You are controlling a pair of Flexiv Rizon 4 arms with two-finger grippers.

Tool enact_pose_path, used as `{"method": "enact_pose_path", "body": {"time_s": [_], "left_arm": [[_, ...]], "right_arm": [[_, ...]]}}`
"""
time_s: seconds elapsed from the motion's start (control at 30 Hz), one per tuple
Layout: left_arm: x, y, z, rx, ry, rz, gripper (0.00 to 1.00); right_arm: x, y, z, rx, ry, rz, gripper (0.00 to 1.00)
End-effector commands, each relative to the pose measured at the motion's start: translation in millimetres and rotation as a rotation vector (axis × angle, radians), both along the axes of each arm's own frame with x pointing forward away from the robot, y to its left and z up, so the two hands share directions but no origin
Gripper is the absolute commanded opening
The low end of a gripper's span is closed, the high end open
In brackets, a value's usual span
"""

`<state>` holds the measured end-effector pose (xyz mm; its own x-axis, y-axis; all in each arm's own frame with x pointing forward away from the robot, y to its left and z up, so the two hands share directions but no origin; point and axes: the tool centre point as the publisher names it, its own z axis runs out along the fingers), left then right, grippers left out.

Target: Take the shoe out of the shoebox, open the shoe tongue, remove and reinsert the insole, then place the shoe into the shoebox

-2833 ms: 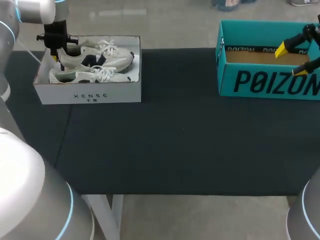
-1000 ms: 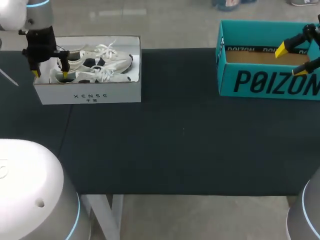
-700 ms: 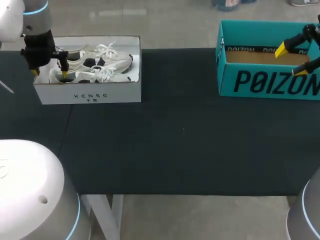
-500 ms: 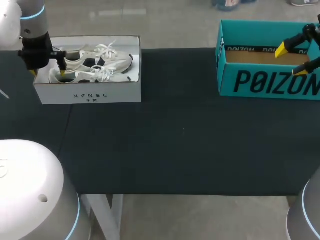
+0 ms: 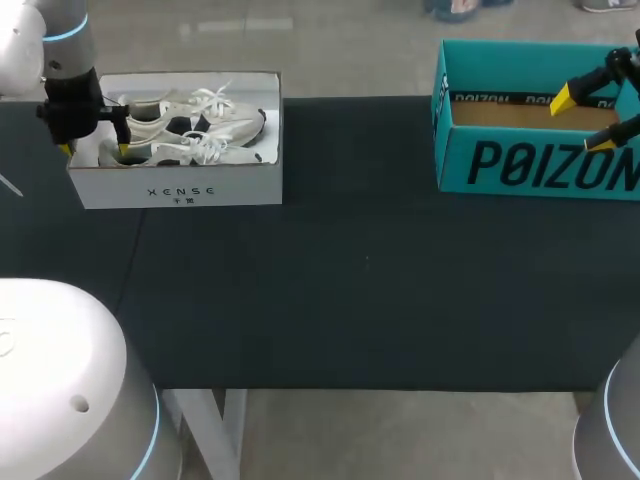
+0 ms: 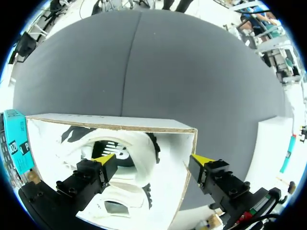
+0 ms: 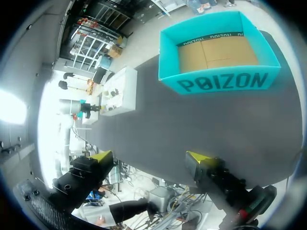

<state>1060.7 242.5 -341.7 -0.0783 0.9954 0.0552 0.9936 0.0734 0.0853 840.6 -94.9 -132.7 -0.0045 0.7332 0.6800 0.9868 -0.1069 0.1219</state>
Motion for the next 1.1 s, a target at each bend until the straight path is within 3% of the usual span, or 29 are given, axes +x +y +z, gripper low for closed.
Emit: {"method": "enact_pose_path", "body": {"time_s": [0.03, 0.3, 0.4, 0.43, 0.57, 0.7, 0.8, 0.87, 1.1], "left_arm": [[12.1, -0.2, -11.3, -0.001, 0.043, -0.012, 1.00], [14.6, -3.5, -18.7, -0.009, 0.055, -0.040, 1.00], [14.2, -6.2, -17.2, -0.021, 0.049, -0.044, 0.89], [14.2, -6.5, -17.2, -0.021, 0.049, -0.045, 0.64], [12.2, -9.9, -18.8, -0.011, 0.055, -0.062, 0.52], [9.7, -11.2, -20.6, -0.004, 0.059, -0.069, 0.58], [8.9, -10.8, -23.3, -0.001, 0.063, -0.071, 0.55], [8.7, -9.6, -25.1, -0.001, 0.066, -0.071, 0.44], [7.2, -3.3, -32.9, -0.001, 0.078, -0.059, 0.46]], "right_arm": [[-0.6, 0.3, -0.2, -0.002, 0.001, -0.002, 1.00], [-0.6, 0.3, -0.2, -0.002, 0.001, -0.002, 1.00], [-0.6, 0.3, -0.2, -0.002, 0.001, -0.002, 1.00], [-0.6, 0.3, -0.2, -0.002, 0.001, -0.002, 1.00], [-0.6, 0.3, -0.2, -0.002, 0.001, -0.002, 1.00], [-0.6, 0.3, -0.2, -0.002, 0.001, -0.002, 1.00], [-0.6, 0.3, -0.2, -0.002, 0.001, -0.002, 1.00], [-0.6, 0.3, -0.2, -0.002, 0.001, -0.002, 1.00], [-0.6, 0.3, -0.2, -0.002, 0.001, -0.002, 1.00]]}}
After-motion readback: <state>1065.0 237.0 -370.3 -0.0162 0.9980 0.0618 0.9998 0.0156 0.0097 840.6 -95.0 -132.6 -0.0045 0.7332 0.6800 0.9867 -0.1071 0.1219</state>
